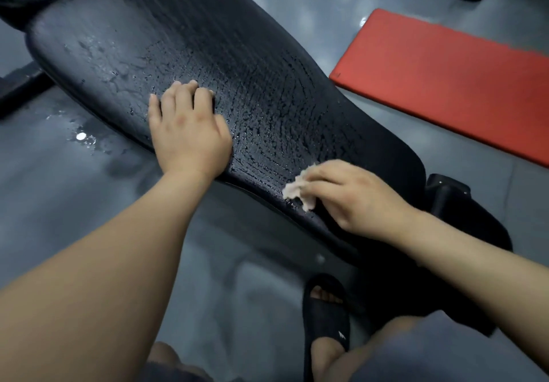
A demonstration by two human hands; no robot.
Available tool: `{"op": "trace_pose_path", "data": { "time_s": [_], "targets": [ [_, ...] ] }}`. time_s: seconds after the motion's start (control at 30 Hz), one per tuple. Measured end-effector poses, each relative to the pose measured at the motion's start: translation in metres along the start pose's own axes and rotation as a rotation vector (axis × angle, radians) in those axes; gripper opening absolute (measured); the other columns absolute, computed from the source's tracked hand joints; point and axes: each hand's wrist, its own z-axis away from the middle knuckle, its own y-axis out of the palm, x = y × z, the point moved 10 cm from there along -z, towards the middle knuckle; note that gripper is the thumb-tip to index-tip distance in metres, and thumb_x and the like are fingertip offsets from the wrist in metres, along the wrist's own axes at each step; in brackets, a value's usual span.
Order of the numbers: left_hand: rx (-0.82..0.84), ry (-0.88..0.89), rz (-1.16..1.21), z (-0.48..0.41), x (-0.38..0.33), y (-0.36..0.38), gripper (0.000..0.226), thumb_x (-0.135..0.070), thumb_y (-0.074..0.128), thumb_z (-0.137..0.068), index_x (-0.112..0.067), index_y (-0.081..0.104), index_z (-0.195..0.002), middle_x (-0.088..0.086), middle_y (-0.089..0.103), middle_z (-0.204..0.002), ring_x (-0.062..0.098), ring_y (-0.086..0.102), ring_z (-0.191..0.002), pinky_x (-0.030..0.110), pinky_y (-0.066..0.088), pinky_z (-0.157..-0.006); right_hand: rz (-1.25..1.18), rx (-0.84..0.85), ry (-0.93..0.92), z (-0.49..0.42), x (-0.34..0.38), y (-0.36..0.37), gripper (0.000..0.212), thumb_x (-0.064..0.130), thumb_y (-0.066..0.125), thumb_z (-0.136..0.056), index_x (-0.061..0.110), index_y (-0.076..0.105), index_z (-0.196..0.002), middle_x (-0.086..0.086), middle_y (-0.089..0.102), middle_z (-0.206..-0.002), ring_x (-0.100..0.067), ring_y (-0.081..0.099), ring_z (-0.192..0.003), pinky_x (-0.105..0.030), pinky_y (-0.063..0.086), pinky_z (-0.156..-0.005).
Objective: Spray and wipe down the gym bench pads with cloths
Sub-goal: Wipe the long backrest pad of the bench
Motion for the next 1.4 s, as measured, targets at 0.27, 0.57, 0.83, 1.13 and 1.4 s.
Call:
{"op": "trace_pose_path", "data": {
  "time_s": [0.27, 0.57, 0.83, 1.13, 1.4],
  "targets": [
    [0.092, -0.022, 0.002, -0.006, -0.009, 0.002, 0.035, -0.024, 0.046, -0.088, -0.01, 0.059, -0.117, 0.017, 0.054, -0.133, 0.037, 0.042, -0.134, 0.06, 0.017, -0.122, -0.031, -0.085, 0.148, 0.011, -0.007, -0.001, 0.026, 0.008, 0.046, -0.094, 0.011, 0.07, -0.104, -0.004, 0.064, -0.119, -0.031, 0.059, -0.105, -0.043, 0.051, -0.086],
    [0.205, 0.293, 0.214, 0.018, -0.115, 0.015, 0.038, -0.018, 0.049, -0.085, -0.015, 0.063, -0.12, 0.009, 0.057, -0.129, 0.032, 0.047, -0.126, 0.054, 0.028, -0.118, 0.009, -0.11, 0.179, 0.015, -0.049, -0.018, 0.023, 0.011, 0.057, -0.098, 0.017, 0.072, -0.114, -0.001, 0.065, -0.124, -0.027, 0.06, -0.111, -0.042, 0.054, -0.086],
    [0.217, 0.357, 0.165, 0.032, -0.137, 0.039, 0.039, -0.023, 0.048, -0.086, -0.018, 0.065, -0.122, 0.007, 0.056, -0.134, 0.031, 0.045, -0.133, 0.051, 0.022, -0.122, -0.072, -0.07, 0.201, 0.064, -0.022, -0.01, 0.027, 0.004, 0.054, -0.089, 0.012, 0.072, -0.106, -0.003, 0.065, -0.12, -0.028, 0.06, -0.109, -0.041, 0.051, -0.09],
    [0.182, 0.361, 0.087, 0.036, -0.139, 0.039, 0.04, -0.026, 0.046, -0.088, -0.018, 0.063, -0.124, 0.007, 0.056, -0.137, 0.03, 0.045, -0.134, 0.05, 0.022, -0.122, 0.025, -0.179, 0.39, 0.03, -0.11, -0.03, 0.027, 0.012, 0.051, -0.093, 0.017, 0.073, -0.108, -0.002, 0.067, -0.117, -0.028, 0.062, -0.106, -0.045, 0.054, -0.085],
    [0.185, 0.367, 0.026, 0.037, -0.14, 0.041, 0.038, -0.027, 0.045, -0.09, -0.018, 0.062, -0.123, 0.007, 0.055, -0.138, 0.031, 0.044, -0.135, 0.051, 0.023, -0.121, -0.024, -0.153, 0.347, 0.071, -0.077, -0.023, 0.024, 0.007, 0.056, -0.092, 0.014, 0.074, -0.106, -0.002, 0.067, -0.116, -0.026, 0.063, -0.108, -0.042, 0.054, -0.088]
  ]
}}
